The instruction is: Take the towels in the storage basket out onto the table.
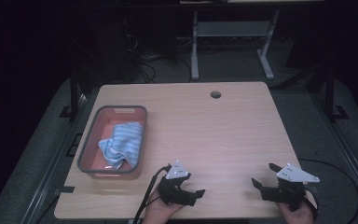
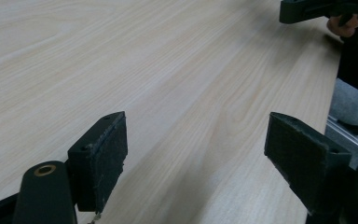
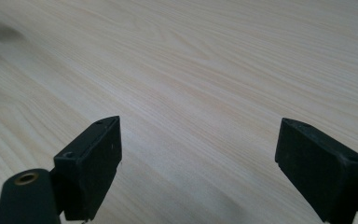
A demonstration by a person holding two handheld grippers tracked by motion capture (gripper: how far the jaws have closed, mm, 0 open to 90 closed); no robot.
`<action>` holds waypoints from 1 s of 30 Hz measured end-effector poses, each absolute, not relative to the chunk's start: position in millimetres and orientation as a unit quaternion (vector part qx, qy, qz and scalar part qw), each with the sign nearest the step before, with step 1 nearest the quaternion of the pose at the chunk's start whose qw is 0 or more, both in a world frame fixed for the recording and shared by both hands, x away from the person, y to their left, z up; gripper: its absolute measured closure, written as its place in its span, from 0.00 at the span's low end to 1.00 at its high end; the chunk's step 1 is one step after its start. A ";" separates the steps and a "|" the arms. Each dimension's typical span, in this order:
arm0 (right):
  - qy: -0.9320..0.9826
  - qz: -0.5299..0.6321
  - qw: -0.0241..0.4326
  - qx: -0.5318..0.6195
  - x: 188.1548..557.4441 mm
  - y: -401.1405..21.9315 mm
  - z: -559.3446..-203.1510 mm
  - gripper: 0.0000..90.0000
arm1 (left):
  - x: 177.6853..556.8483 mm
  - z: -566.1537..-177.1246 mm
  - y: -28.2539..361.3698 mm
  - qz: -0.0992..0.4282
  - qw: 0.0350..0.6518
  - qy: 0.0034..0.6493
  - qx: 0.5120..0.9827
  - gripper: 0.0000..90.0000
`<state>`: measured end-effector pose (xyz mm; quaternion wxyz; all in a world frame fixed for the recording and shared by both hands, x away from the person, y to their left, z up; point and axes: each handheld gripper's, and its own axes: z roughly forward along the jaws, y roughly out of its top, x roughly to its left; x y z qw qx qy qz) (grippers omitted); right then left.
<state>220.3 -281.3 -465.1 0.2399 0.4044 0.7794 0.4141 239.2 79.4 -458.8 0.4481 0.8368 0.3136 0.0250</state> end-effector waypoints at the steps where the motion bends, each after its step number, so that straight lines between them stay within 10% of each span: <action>1: 0.779 0.414 0.240 0.404 220.3 -281.3 -465.1 0.16 | 239.2 -458.8 79.4 0.025 0.448 0.314 0.837 0.23; 30: 0.779 0.412 0.247 0.404 217.3 -280.1 -461.1 0.16 | 282.6 -424.6 60.6 -0.020 0.403 0.301 0.864 0.20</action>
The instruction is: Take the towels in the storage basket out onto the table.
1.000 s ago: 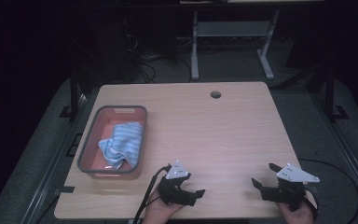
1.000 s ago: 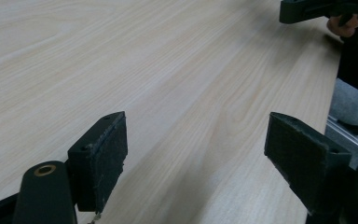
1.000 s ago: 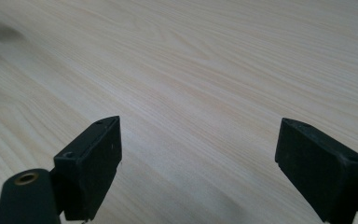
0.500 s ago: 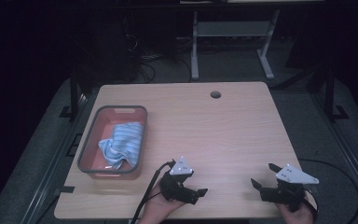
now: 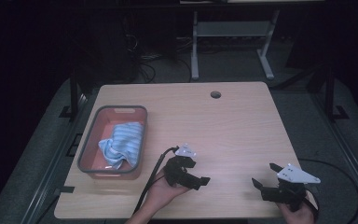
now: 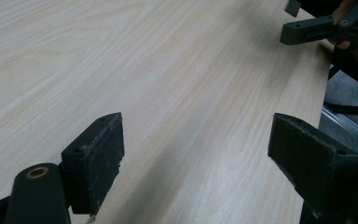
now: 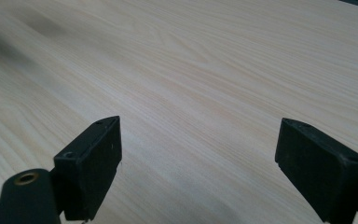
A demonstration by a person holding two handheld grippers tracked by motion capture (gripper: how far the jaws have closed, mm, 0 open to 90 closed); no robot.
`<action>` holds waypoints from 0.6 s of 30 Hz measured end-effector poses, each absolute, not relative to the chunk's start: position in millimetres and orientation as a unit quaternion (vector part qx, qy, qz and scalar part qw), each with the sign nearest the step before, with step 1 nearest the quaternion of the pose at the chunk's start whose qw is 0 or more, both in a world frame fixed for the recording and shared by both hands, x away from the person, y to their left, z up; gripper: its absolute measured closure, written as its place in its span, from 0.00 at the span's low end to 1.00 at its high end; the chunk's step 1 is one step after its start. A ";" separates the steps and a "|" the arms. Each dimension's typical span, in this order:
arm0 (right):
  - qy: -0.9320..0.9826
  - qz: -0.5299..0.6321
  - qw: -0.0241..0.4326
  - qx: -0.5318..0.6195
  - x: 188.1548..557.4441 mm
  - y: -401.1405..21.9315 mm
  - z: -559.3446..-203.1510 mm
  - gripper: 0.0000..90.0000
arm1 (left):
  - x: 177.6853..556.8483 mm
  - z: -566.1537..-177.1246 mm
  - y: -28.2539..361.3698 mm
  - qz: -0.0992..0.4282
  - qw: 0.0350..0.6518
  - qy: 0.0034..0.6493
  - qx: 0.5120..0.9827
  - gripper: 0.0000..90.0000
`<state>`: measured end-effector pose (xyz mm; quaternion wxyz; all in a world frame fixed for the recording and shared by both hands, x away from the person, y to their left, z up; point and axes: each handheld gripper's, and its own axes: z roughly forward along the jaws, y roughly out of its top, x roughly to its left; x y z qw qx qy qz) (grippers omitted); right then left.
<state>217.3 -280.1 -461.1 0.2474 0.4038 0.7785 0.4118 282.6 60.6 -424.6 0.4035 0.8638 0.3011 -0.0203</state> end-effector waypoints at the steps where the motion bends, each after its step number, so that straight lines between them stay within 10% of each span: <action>1: 0.779 0.411 0.248 0.404 217.2 -279.8 -461.0 0.16 | 283.4 -424.1 60.0 -0.017 0.400 0.302 0.865 0.20; 18: 0.778 0.413 0.248 0.404 216.9 -280.3 -460.7 0.16 | 300.2 -390.9 67.8 0.001 0.402 0.318 0.859 0.20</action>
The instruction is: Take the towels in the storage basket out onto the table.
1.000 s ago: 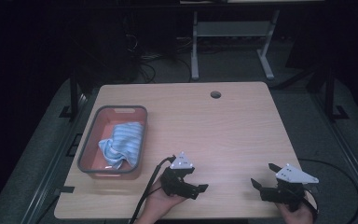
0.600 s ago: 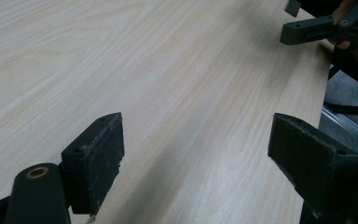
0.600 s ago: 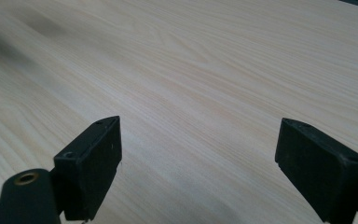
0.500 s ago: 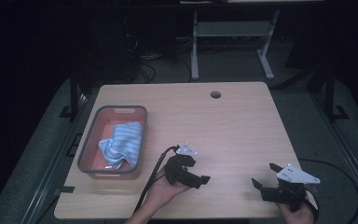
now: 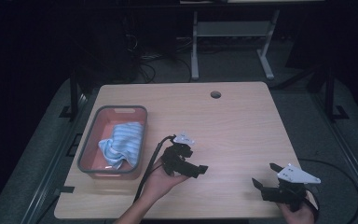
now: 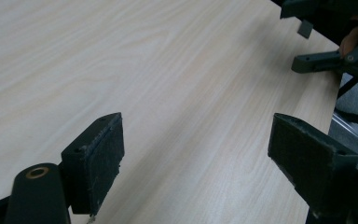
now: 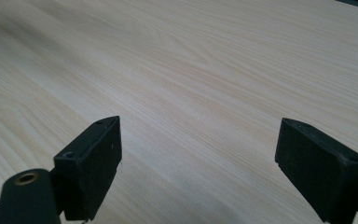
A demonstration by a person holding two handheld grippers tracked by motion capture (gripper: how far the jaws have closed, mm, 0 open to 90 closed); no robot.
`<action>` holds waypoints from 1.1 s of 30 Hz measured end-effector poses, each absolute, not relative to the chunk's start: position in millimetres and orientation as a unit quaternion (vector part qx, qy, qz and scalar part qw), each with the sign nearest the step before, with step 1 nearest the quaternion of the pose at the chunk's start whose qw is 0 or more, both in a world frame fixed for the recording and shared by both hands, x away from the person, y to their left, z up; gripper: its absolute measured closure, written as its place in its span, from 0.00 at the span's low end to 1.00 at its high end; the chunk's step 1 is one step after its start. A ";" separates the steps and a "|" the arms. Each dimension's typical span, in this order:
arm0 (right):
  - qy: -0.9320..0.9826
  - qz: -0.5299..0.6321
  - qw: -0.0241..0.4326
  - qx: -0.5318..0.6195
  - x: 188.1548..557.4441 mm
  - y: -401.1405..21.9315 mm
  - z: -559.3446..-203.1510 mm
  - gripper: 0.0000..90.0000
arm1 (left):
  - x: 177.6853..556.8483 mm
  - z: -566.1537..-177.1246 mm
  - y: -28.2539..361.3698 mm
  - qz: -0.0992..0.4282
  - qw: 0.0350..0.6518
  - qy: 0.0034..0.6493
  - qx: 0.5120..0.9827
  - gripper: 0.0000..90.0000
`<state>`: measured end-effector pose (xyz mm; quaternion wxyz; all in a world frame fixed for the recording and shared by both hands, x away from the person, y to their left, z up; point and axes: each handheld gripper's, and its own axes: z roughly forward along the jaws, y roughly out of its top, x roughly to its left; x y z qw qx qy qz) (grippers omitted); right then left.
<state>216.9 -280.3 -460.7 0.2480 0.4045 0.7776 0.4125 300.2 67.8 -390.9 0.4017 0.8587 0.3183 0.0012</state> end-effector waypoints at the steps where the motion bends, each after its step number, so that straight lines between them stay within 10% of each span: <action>1: 0.778 0.412 0.249 0.404 216.7 -280.7 -460.3 0.16 | 301.1 -388.3 69.5 0.002 0.402 0.318 0.859 0.20; 33: 0.776 0.412 0.252 0.405 215.3 -282.5 -458.8 0.16 | 329.1 -324.9 177.4 0.065 0.404 0.414 0.813 0.21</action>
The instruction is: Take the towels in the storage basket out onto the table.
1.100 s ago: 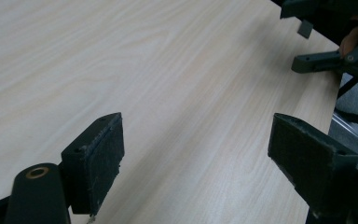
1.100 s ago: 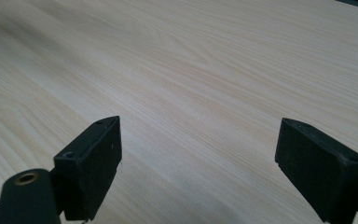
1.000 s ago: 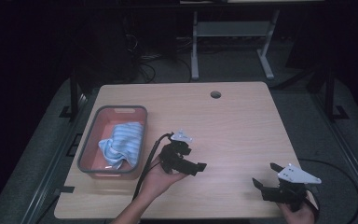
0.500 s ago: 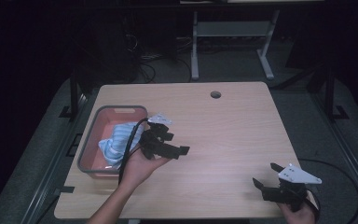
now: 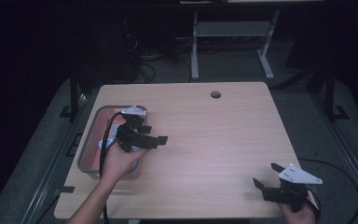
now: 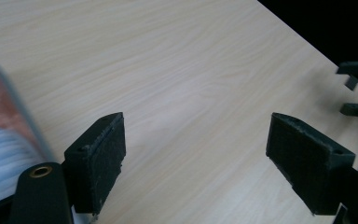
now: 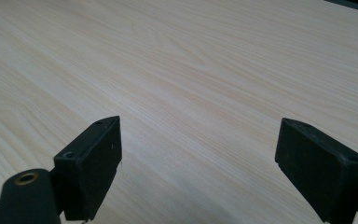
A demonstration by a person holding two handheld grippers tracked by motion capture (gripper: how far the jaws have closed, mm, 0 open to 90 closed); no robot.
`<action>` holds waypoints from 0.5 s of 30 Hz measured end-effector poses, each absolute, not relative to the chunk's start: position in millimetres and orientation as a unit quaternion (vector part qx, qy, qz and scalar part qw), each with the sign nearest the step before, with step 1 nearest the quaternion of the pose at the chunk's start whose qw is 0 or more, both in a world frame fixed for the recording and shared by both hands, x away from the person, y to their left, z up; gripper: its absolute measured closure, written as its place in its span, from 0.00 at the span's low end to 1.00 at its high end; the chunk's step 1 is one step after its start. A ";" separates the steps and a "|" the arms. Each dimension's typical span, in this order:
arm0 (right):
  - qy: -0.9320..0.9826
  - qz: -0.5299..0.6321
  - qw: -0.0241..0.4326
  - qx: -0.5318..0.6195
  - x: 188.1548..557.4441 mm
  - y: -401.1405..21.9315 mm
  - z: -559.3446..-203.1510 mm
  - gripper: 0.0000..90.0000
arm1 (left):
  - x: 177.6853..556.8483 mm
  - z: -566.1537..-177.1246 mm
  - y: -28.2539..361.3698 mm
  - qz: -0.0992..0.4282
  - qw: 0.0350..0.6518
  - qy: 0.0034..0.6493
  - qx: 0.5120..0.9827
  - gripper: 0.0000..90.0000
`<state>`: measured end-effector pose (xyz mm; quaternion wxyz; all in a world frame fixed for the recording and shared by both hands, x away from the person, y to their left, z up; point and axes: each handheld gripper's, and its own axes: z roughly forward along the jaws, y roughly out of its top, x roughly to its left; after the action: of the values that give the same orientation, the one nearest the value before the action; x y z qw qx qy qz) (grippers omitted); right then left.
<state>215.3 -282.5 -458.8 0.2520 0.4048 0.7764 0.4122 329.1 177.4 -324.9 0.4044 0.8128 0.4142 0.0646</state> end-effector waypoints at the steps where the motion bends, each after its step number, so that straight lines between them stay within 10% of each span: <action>1: 0.776 0.412 0.252 0.405 215.0 -282.4 -458.6 0.16 | 329.9 -324.7 181.7 0.068 0.403 0.418 0.811 0.22; 15: 0.776 0.412 0.250 0.407 214.4 -282.3 -458.5 0.16 | 335.1 -329.8 242.0 0.108 0.377 0.501 0.771 0.22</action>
<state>214.4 -282.3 -458.5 0.2501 0.4070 0.7759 0.4120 335.1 242.0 -329.8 0.3768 0.7715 0.5012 0.1078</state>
